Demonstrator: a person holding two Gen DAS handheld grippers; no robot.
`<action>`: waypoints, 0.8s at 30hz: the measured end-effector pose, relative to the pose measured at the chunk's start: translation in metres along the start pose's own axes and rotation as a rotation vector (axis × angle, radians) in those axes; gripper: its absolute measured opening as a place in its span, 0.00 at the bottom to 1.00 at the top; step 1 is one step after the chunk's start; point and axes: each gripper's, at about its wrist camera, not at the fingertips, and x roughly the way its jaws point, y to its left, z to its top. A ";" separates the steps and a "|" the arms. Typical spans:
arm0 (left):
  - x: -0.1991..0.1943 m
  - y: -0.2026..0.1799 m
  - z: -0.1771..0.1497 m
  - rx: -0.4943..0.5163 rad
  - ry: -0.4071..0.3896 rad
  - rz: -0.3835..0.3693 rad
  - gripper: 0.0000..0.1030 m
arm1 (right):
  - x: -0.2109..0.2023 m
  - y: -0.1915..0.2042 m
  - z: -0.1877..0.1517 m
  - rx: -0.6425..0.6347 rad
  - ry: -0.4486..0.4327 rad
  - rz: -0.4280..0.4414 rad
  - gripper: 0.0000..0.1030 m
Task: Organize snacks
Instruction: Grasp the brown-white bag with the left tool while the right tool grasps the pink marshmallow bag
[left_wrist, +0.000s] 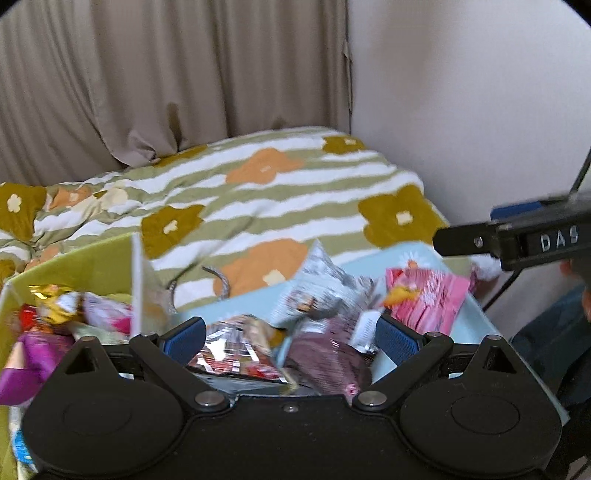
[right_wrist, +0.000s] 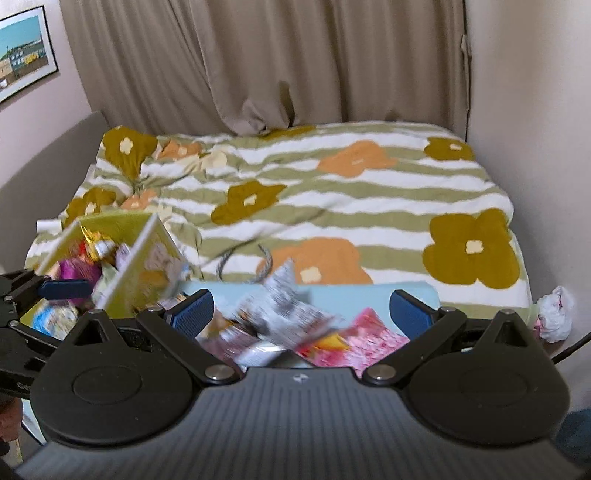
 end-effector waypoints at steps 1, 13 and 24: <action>0.009 -0.009 -0.002 0.015 0.014 0.012 0.97 | 0.005 -0.009 -0.003 -0.008 0.011 0.009 1.00; 0.096 -0.062 -0.019 0.150 0.145 0.130 0.97 | 0.084 -0.066 -0.033 -0.180 0.142 0.061 1.00; 0.131 -0.066 -0.026 0.163 0.219 0.164 0.85 | 0.128 -0.067 -0.048 -0.291 0.234 0.125 1.00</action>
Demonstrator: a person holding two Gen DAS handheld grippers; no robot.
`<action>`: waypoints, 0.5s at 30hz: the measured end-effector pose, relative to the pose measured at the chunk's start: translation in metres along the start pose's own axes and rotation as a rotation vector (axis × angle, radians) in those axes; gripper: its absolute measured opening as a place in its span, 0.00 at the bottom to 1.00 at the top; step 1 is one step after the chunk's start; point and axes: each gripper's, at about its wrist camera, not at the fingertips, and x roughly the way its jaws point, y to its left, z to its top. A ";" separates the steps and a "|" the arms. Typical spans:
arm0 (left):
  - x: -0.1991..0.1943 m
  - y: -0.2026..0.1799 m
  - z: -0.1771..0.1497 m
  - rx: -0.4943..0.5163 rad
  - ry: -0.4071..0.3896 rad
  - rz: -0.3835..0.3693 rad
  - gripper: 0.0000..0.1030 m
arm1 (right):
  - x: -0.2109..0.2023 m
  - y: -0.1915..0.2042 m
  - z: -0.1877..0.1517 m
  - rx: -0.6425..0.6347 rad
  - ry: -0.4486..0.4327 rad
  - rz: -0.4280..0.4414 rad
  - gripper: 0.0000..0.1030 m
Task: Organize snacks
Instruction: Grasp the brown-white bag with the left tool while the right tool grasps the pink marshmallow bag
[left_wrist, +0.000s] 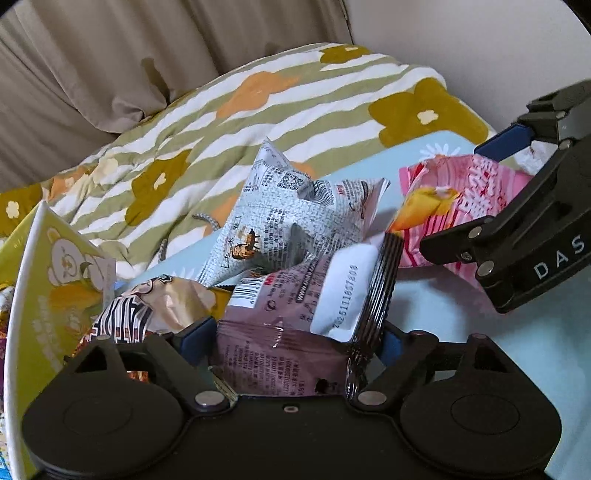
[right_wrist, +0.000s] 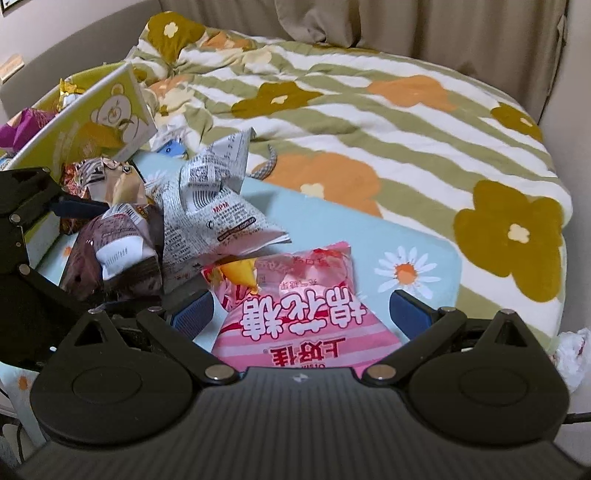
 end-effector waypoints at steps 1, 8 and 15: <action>0.000 -0.001 -0.001 0.008 -0.003 0.011 0.79 | 0.003 -0.001 0.000 0.001 0.004 0.006 1.00; -0.010 -0.002 -0.005 -0.007 -0.006 -0.002 0.71 | 0.013 0.003 -0.002 -0.026 0.028 0.020 1.00; -0.026 -0.007 -0.011 -0.049 -0.002 -0.021 0.65 | 0.017 0.007 -0.008 -0.054 0.049 0.009 1.00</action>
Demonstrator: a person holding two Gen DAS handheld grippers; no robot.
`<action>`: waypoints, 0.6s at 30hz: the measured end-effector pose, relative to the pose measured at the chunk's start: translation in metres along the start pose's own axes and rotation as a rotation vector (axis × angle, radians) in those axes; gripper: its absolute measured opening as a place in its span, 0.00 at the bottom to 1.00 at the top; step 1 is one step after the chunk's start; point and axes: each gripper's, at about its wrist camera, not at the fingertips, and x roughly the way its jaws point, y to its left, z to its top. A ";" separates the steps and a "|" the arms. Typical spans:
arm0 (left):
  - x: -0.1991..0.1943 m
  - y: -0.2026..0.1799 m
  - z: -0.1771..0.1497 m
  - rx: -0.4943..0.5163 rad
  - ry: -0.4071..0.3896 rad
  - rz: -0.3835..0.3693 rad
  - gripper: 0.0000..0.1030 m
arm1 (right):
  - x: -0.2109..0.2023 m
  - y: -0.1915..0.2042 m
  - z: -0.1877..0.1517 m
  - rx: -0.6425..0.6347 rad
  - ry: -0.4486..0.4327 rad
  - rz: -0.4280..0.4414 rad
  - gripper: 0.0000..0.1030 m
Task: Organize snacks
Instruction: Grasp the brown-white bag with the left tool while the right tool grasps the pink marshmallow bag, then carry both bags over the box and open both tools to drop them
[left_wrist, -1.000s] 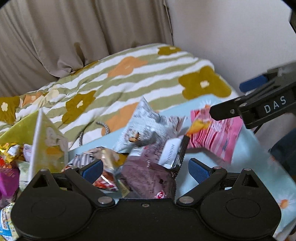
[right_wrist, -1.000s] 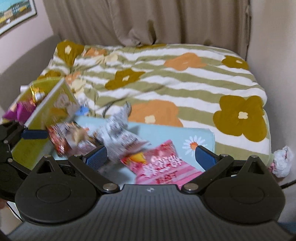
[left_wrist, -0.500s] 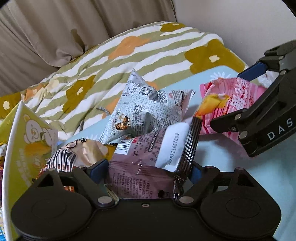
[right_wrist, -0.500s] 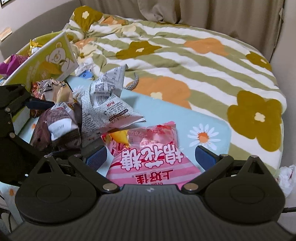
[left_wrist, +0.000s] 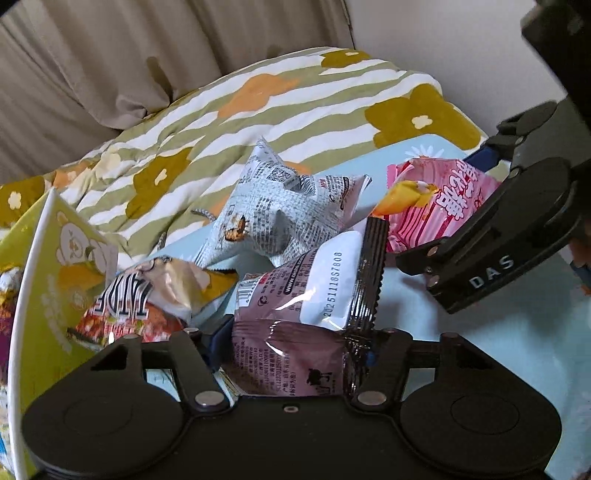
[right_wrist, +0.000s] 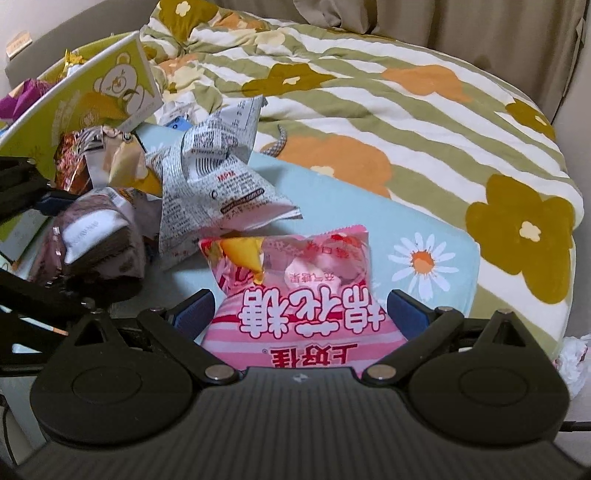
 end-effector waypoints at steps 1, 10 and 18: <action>-0.003 0.001 -0.001 -0.009 -0.001 0.000 0.63 | 0.001 0.000 -0.001 -0.004 0.003 -0.002 1.00; -0.009 0.003 -0.014 -0.035 0.004 0.005 0.59 | -0.001 0.004 -0.012 -0.004 0.030 -0.019 0.94; -0.024 0.015 -0.021 -0.084 -0.032 0.002 0.54 | -0.024 0.014 -0.018 0.011 -0.001 -0.032 0.89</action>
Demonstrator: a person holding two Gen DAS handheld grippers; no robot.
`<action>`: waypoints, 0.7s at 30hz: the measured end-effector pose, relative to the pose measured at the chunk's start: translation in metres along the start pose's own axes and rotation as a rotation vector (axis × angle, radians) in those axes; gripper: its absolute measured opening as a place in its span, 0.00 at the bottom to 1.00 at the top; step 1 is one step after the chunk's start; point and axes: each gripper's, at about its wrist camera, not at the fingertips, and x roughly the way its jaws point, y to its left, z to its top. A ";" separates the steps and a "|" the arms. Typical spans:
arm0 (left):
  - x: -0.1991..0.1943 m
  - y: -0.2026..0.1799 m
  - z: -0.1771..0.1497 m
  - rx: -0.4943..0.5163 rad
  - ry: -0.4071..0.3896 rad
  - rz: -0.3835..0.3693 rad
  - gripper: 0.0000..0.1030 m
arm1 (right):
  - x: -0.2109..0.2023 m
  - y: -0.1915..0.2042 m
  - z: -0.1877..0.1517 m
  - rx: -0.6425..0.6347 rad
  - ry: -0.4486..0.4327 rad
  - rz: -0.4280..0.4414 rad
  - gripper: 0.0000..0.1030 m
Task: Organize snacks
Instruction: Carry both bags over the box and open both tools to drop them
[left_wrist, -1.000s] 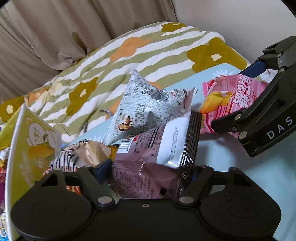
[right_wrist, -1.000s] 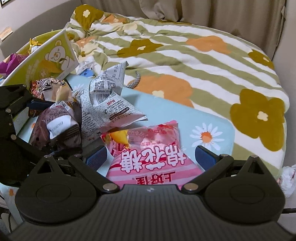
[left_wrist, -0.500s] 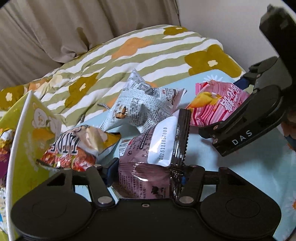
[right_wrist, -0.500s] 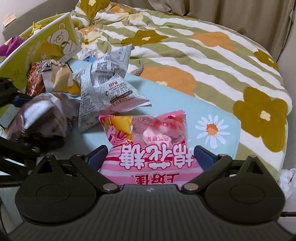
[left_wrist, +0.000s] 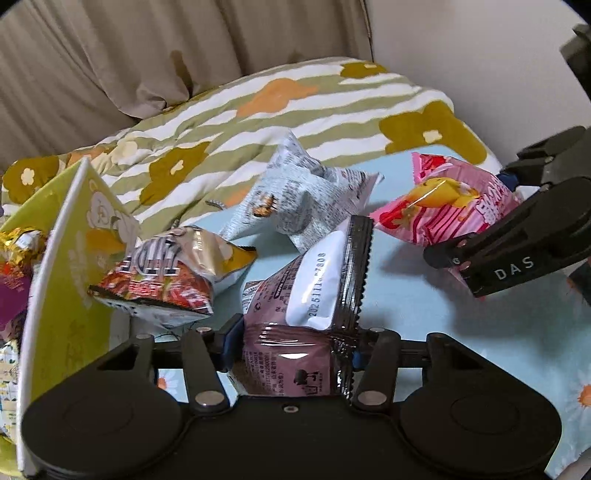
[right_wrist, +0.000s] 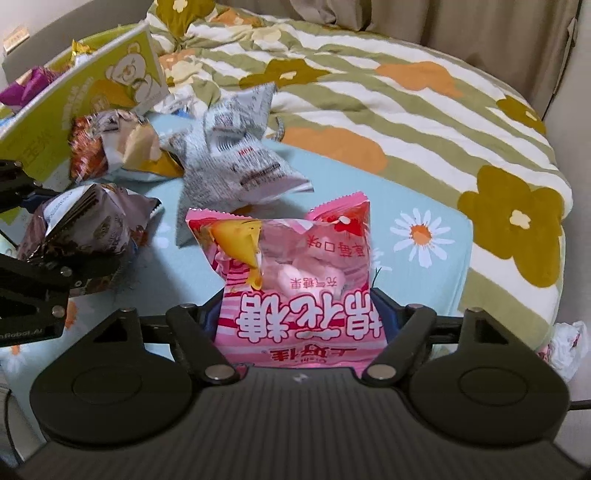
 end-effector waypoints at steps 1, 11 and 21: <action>-0.004 0.003 0.000 -0.009 -0.008 -0.001 0.53 | -0.004 0.000 0.001 0.005 -0.007 0.000 0.89; -0.086 0.048 0.007 -0.151 -0.161 0.015 0.53 | -0.050 0.024 0.027 0.014 -0.109 0.033 0.89; -0.156 0.130 0.012 -0.242 -0.331 0.154 0.53 | -0.093 0.088 0.094 -0.030 -0.236 0.148 0.89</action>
